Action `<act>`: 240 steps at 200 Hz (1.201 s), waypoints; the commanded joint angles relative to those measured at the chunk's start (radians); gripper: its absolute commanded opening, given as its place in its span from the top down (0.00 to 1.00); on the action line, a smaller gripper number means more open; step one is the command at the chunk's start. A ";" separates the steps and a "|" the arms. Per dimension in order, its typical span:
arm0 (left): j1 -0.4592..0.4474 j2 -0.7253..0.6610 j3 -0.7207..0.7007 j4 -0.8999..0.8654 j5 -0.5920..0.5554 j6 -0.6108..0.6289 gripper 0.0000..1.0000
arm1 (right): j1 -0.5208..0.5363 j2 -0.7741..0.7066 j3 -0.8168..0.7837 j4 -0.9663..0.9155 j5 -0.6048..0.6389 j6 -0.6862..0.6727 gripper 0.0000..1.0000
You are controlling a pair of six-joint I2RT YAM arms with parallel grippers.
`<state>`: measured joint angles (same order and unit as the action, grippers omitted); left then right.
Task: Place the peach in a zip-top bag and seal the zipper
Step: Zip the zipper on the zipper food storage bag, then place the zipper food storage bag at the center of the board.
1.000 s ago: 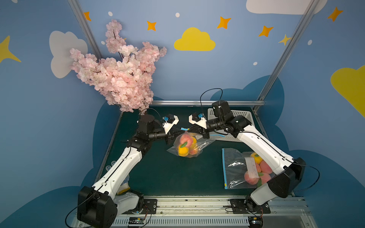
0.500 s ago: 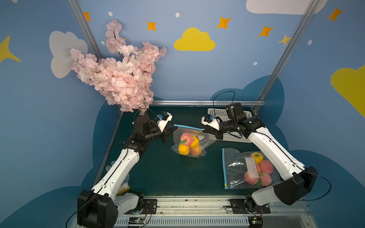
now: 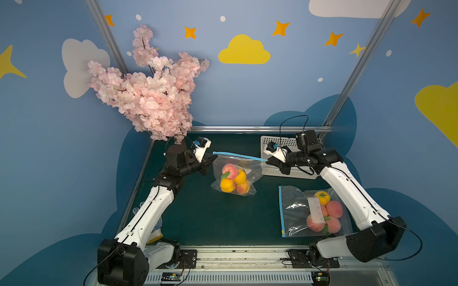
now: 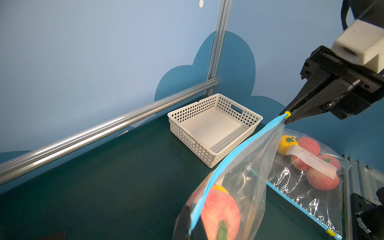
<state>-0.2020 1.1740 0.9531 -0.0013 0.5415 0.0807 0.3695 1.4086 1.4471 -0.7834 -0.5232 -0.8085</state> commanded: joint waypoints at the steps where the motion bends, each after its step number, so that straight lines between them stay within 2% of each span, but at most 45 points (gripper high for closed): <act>1: 0.021 -0.030 -0.007 0.013 -0.056 -0.007 0.97 | -0.020 -0.027 -0.013 -0.042 0.044 0.001 0.96; 31: 0.022 -0.031 -0.006 0.012 -0.067 -0.014 0.97 | -0.020 -0.031 -0.011 -0.011 -0.010 0.030 0.91; 36: 0.021 -0.034 -0.003 0.010 -0.080 -0.021 0.97 | -0.019 -0.035 -0.010 0.001 -0.019 0.044 0.85; 46: 0.021 -0.036 0.006 0.005 -0.119 -0.048 0.97 | -0.017 -0.041 -0.015 0.038 -0.030 0.084 0.67; 60: 0.020 -0.045 0.023 0.004 -0.176 -0.086 0.97 | -0.014 -0.059 -0.022 0.104 -0.054 0.166 0.50; 85: 0.015 -0.055 0.078 -0.011 -0.328 -0.172 0.97 | -0.016 -0.101 -0.054 0.236 -0.070 0.320 0.35; 111: 0.007 -0.056 0.139 -0.035 -0.465 -0.228 0.97 | -0.023 -0.142 -0.095 0.334 -0.039 0.427 0.31; 140: -0.019 -0.035 0.197 -0.039 -0.506 -0.196 0.97 | -0.029 -0.182 -0.141 0.383 -0.014 0.494 0.31; 164: -0.063 -0.018 0.184 -0.049 -0.464 -0.158 0.97 | -0.031 -0.217 -0.192 0.417 -0.018 0.548 0.30; 199: -0.157 -0.007 0.032 0.019 -0.327 -0.209 0.92 | -0.036 -0.246 -0.244 0.426 -0.018 0.565 0.30; 216: -0.223 -0.006 -0.024 0.021 -0.281 -0.204 0.84 | -0.042 -0.252 -0.259 0.424 -0.009 0.570 0.29; 240: -0.273 -0.025 -0.082 0.002 -0.166 -0.200 0.56 | -0.052 -0.260 -0.274 0.425 0.005 0.580 0.29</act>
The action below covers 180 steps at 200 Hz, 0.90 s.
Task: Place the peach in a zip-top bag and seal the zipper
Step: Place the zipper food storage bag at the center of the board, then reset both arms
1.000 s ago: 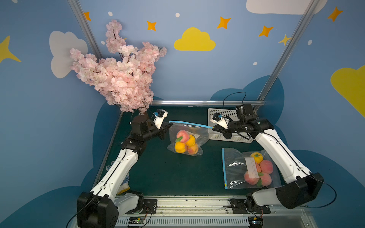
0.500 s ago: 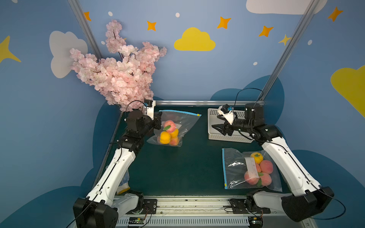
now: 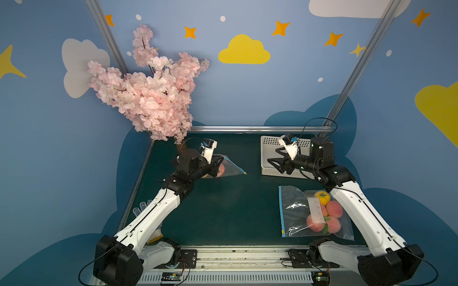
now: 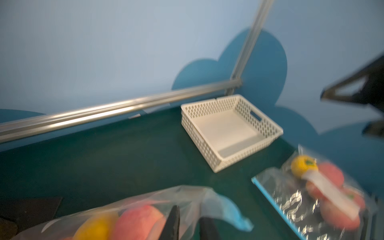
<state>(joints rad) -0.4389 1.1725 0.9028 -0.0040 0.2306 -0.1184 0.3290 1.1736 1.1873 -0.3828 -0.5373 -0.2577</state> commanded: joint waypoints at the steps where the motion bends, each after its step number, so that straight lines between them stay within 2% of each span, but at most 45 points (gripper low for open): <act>1: -0.036 -0.025 -0.034 0.004 0.151 0.000 0.55 | -0.012 -0.026 -0.015 0.025 0.020 0.030 0.29; 12: -0.038 -0.048 -0.053 -0.003 0.198 -0.004 0.44 | -0.017 -0.027 -0.020 0.028 0.040 0.040 0.29; 27: -0.039 -0.094 -0.070 -0.017 0.206 -0.001 0.30 | -0.026 -0.029 -0.029 0.044 0.080 0.065 0.28; 51: -0.037 -0.179 -0.077 -0.030 0.142 0.025 0.19 | -0.042 -0.038 -0.057 0.093 0.163 0.114 0.26; 67: -0.031 -0.230 -0.079 -0.027 0.014 0.017 0.13 | -0.051 -0.047 -0.080 0.129 0.241 0.147 0.24; 79: -0.015 -0.251 -0.079 -0.028 -0.143 -0.011 0.09 | -0.060 -0.057 -0.102 0.157 0.322 0.172 0.22; 87: 0.008 -0.255 -0.077 -0.037 -0.229 -0.039 0.04 | -0.068 -0.065 -0.122 0.175 0.388 0.184 0.17; 92: 0.025 -0.255 -0.077 -0.044 -0.273 -0.056 0.03 | -0.076 -0.070 -0.135 0.185 0.436 0.190 0.09; 95: 0.038 -0.254 -0.077 -0.049 -0.301 -0.067 0.02 | -0.079 -0.073 -0.144 0.192 0.462 0.190 0.07; 125: 0.168 -0.220 -0.126 -0.047 -0.588 -0.204 0.00 | -0.163 -0.099 -0.280 0.276 0.703 0.245 0.07; 138: 0.199 -0.208 -0.187 0.015 -0.721 -0.217 0.00 | -0.209 -0.126 -0.377 0.347 0.754 0.272 0.07; 160: 0.238 -0.185 -0.299 0.166 -0.840 -0.175 0.00 | -0.270 -0.190 -0.561 0.511 0.810 0.304 0.07; 180: 0.263 -0.142 -0.352 0.225 -0.915 -0.150 0.00 | -0.299 -0.231 -0.693 0.611 0.857 0.328 0.07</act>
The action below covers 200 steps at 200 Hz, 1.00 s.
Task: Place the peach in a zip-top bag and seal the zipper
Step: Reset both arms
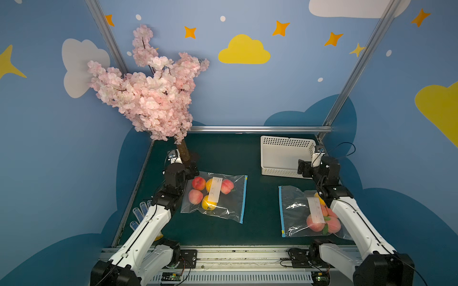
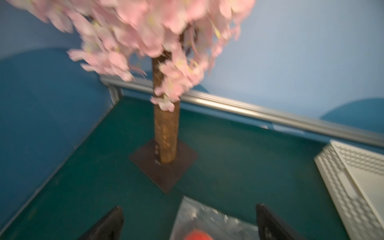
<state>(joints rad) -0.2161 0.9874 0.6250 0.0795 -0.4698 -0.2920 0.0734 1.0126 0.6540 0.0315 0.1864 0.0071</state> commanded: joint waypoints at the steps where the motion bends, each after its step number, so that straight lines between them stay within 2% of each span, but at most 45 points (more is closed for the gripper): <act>1: 0.041 0.045 -0.075 0.143 -0.217 0.024 0.00 | -0.044 -0.070 -0.165 0.200 0.136 0.066 0.07; 27: 0.062 0.119 -0.134 0.248 -0.240 0.068 0.00 | -0.067 -0.037 -0.273 0.328 0.141 0.093 0.07; 54: 0.078 0.202 -0.209 0.420 -0.191 0.113 0.00 | -0.073 0.085 -0.333 0.505 0.094 0.092 0.07; 73: 0.081 0.272 -0.220 0.473 -0.174 0.143 0.00 | -0.073 0.183 -0.350 0.623 0.044 0.094 0.07; 108: 0.100 0.404 -0.257 0.682 -0.015 0.237 0.00 | -0.073 0.352 -0.370 0.880 -0.057 0.072 0.07; 123: 0.104 0.415 -0.252 0.693 0.063 0.282 0.00 | -0.069 0.424 -0.367 0.959 -0.131 0.044 0.07; 154: 0.158 0.474 -0.300 0.843 0.167 0.273 0.00 | -0.058 0.561 -0.371 1.102 -0.197 0.006 0.07; 200: 0.207 0.590 -0.288 0.922 0.225 0.239 0.00 | -0.058 0.542 -0.331 0.994 -0.225 -0.008 0.07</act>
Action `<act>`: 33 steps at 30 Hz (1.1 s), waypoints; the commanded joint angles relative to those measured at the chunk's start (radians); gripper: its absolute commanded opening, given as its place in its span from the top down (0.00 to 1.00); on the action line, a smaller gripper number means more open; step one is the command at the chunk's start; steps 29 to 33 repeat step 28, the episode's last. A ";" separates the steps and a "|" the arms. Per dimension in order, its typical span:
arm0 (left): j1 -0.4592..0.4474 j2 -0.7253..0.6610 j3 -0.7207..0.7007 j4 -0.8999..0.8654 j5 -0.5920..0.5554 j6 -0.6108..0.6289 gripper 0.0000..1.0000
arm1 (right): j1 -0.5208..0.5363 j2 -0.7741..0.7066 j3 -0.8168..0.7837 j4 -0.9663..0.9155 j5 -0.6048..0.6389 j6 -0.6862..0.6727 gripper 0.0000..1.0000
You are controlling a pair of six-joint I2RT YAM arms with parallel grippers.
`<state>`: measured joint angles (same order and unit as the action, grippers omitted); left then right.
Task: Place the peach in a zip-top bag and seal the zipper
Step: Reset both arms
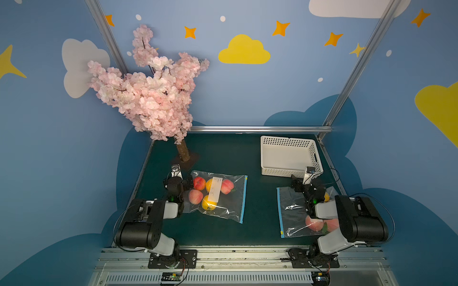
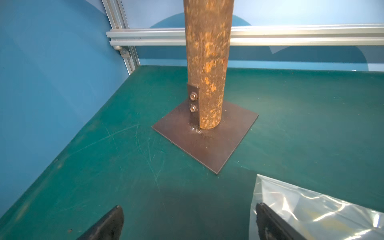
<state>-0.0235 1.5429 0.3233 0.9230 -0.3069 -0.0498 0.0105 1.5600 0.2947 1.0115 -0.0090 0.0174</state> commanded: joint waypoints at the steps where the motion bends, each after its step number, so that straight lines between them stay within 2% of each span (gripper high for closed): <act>1: 0.014 0.033 0.015 0.070 0.063 -0.004 0.00 | 0.006 -0.006 0.028 0.013 -0.029 -0.019 0.07; 3: 0.015 0.017 0.029 0.021 0.063 -0.013 0.00 | 0.006 0.000 0.039 0.004 -0.014 -0.012 0.07; 5: 0.014 0.029 0.027 0.048 0.063 -0.008 0.00 | 0.006 -0.002 0.061 -0.046 0.006 -0.003 0.07; 33: 0.010 0.035 0.031 0.042 0.075 0.002 0.00 | 0.008 -0.003 0.060 -0.042 0.009 -0.005 0.07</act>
